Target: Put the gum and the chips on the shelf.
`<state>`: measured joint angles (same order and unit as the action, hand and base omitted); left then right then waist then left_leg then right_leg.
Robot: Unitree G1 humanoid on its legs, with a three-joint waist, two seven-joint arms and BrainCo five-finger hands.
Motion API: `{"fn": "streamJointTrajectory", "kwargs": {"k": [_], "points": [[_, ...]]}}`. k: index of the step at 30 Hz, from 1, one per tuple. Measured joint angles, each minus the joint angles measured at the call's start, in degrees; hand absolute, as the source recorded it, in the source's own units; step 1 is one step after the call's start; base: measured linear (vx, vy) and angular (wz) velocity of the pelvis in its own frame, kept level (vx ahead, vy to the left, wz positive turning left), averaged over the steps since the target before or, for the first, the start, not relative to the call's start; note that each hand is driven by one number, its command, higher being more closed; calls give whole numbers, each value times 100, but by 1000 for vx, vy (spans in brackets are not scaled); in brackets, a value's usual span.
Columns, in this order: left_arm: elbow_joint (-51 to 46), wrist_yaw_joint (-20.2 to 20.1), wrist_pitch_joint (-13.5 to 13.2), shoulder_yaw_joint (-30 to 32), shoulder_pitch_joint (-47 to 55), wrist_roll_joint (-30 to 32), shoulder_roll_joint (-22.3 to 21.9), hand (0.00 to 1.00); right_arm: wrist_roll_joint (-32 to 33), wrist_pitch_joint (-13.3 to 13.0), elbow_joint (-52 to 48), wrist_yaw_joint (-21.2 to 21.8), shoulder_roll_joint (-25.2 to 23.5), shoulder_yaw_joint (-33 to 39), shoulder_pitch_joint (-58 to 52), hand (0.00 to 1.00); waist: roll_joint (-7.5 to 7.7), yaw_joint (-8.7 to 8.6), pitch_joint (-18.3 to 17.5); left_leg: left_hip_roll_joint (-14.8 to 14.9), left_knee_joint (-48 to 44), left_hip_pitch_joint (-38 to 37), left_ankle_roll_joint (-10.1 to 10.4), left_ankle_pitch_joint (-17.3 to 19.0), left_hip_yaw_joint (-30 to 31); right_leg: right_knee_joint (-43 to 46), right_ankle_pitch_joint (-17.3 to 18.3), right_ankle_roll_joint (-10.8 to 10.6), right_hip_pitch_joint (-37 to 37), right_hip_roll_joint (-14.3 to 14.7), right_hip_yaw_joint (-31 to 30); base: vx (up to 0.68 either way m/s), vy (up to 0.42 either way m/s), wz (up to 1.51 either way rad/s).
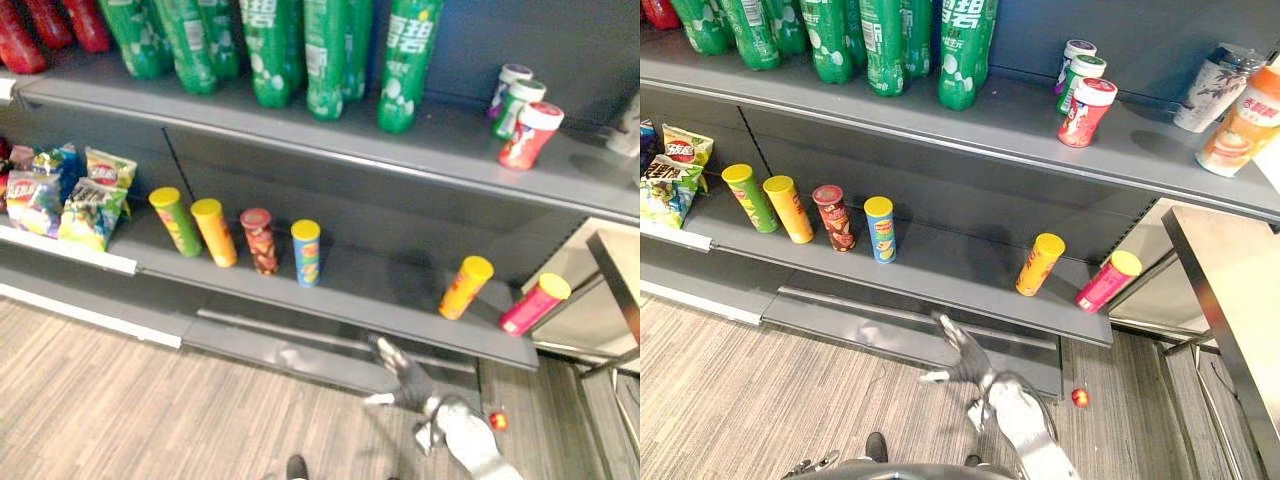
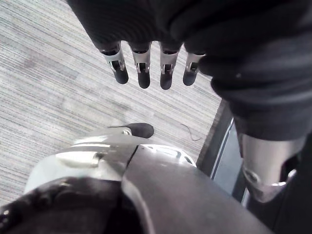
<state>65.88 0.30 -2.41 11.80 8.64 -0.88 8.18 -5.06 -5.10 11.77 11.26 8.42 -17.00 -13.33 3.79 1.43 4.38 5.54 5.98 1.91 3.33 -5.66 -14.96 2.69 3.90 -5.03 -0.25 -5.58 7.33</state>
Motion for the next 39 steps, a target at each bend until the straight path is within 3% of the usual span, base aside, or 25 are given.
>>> {"fn": "streamJointTrajectory", "kwargs": {"k": [2, 13, 18, 24, 31, 33, 35, 36, 37, 39], "points": [[-1, 112, 1, 44, 8, 11, -45, 0, -15, 119, 528, -113, -53, 394, -41, 0, -20, -9, 1, -36, 0, 2, -22, 16, -5, 67, 33, -18, -36, -40, -7, 41, 38, -1], [-46, 168, -26, 1, 10, 102, -118, 0, -69, 116, 3437, -833, -271, 1907, 263, 0, -171, -55, 68, -85, 0, -127, -14, 81, -2, 150, 127, -54, 60, -92, 5, 54, 7, 1], [-51, 167, -91, -91, 12, 91, -156, 0, 58, 92, 4271, -1010, -267, 2562, 435, 0, -268, -86, 62, -87, 0, -131, -6, 97, 5, 149, 171, -68, 68, -93, 37, 41, 1, 2], [-20, 149, -94, -91, 28, -123, -162, 0, 290, 132, 4644, -1088, -286, 2803, 411, 0, -290, -118, 94, -90, 0, -279, 0, 151, -13, 143, 220, -69, 206, -95, 39, 52, -1, -1], [-28, 93, -129, -45, 3, -382, -123, 0, 912, 134, 4919, -1087, -479, 3663, 430, 0, -218, -154, 285, -113, -109, -563, -16, 301, -194, 419, 326, -101, 312, -150, -157, 48, 17, -12], [-51, 39, -138, 99, -55, -565, -155, 0, 1106, 129, 4891, -1090, -512, 3975, 436, 0, -190, -147, 492, -84, -679, -485, -76, 639, -493, 571, 349, -143, 241, -225, -435, -4, 67, -64], [-51, 27, -143, 205, -57, -569, -207, 0, 1293, 125, 4586, -1121, -601, 4150, 416, 0, -221, -143, 507, -31, -1030, -269, -161, 964, -1104, 645, 205, -376, -185, -255, -971, -86, 139, -148], [-79, -5, -144, 207, -61, -588, -241, 0, 1319, 124, 4394, -1121, -676, 4194, 411, 0, -255, -147, 502, 45, -1179, -118, -338, 1065, -1466, 504, 72, -596, -445, -326, -1030, -110, 155, -154], [-140, -17, -156, 215, -64, -611, -238, 0, 1360, 126, 4344, -1116, -741, 4210, 413, 0, -245, -139, 528, 80, -1250, -86, -407, 1109, -1637, 474, 96, -538, -482, -446, -809, -103, 149, -143], [-257, -45, -205, 269, -65, -806, -256, 0, 1408, 128, 4343, -1104, -858, 4268, 379, 0, -274, -128, 686, 409, -1532, -108, -402, 1288, -2079, 813, 196, -68, -551, -836, 540, -67, 111, -114]]}}
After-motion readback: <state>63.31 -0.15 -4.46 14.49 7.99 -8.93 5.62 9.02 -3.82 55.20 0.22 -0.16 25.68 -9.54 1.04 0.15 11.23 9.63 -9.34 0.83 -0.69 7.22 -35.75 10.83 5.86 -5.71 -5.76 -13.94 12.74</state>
